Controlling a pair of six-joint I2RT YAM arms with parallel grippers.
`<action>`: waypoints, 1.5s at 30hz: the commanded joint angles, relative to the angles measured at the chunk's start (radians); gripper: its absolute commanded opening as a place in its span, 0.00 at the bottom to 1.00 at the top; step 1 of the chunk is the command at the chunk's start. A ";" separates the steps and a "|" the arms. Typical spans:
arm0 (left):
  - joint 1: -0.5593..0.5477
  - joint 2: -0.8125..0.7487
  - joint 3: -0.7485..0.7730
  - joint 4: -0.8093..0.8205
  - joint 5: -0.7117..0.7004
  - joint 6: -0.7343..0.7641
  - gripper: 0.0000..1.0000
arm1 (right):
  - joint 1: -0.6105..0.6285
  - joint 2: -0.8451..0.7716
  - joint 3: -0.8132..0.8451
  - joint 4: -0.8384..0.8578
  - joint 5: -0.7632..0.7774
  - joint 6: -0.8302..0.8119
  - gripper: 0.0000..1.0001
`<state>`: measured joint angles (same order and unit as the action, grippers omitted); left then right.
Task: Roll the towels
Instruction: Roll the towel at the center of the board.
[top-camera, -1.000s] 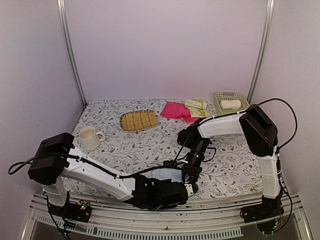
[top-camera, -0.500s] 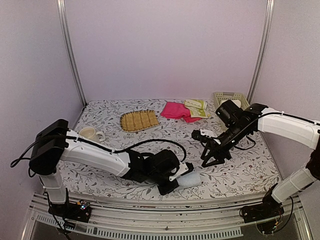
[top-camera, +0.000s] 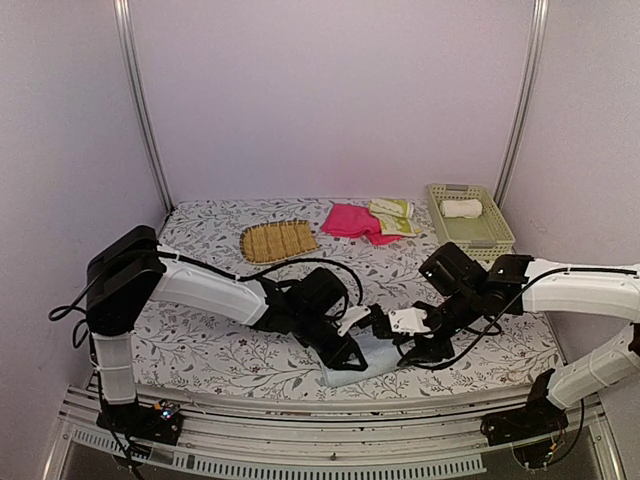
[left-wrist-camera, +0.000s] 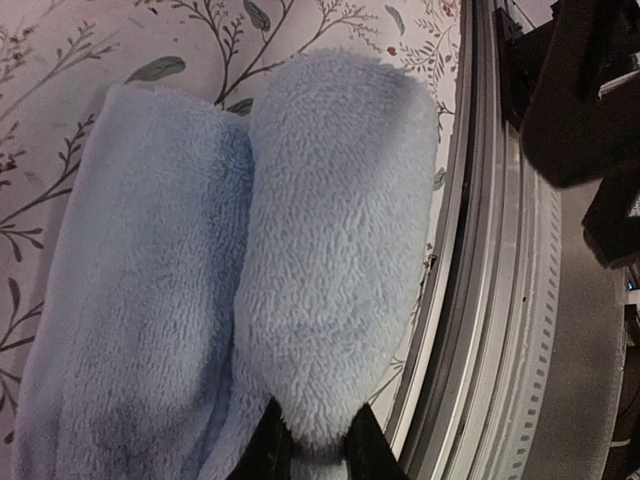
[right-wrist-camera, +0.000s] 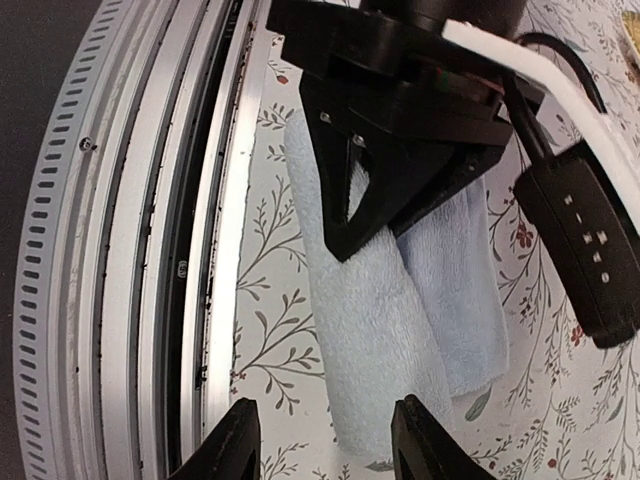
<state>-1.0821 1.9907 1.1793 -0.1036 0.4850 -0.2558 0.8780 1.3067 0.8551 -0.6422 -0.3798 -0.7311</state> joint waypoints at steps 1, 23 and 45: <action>0.019 0.069 -0.034 -0.096 0.068 -0.053 0.01 | 0.082 0.057 -0.013 0.141 0.154 -0.023 0.49; 0.045 -0.095 -0.156 0.031 0.045 0.007 0.39 | 0.161 0.388 -0.027 0.200 0.184 -0.096 0.15; -0.250 -0.705 -0.573 0.183 -0.535 -0.093 0.46 | 0.056 0.852 0.529 -0.397 -0.083 -0.042 0.13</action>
<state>-1.2720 1.2888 0.5880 0.0883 0.0956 -0.3691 0.9558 1.9728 1.3472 -0.8310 -0.4500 -0.7834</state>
